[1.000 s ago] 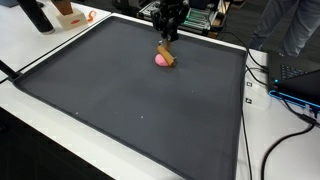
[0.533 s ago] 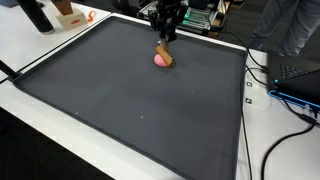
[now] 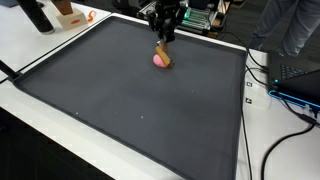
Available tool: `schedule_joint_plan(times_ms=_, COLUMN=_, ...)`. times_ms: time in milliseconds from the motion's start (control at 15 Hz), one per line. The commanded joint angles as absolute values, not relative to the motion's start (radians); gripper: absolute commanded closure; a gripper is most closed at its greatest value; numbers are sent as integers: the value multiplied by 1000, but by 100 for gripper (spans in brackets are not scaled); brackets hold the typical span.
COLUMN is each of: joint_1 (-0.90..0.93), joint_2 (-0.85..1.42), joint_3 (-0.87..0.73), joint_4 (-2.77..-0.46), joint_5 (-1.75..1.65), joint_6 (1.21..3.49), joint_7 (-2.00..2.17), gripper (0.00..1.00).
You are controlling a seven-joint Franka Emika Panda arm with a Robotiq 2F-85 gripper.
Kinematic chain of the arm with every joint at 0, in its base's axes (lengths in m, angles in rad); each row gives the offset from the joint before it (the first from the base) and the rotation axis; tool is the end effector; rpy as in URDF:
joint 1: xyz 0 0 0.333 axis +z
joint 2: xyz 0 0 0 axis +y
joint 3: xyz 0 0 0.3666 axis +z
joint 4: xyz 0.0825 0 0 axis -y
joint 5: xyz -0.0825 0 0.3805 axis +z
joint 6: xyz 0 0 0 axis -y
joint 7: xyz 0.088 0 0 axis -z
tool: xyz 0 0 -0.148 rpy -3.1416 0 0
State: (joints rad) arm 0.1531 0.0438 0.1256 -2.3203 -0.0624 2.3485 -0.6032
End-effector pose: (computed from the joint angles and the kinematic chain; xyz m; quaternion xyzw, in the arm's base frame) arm 0.4910 0.1376 0.3332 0.8945 0.4465 -0.0106 0.0178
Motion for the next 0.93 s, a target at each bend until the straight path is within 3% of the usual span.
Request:
schedule_joint_plan(times_ms=0, joint_1=128, joint_2=129, joint_3=110, joint_4=-2305, joint_5=-161, joint_6=2388, joint_7=-538, gripper=76)
schedule_joint_plan(times_ms=867, joint_1=116, joint_2=153, joint_3=98, joint_4=-2291, joint_5=-271, joint_6=2395, joint_7=-449, gripper=76)
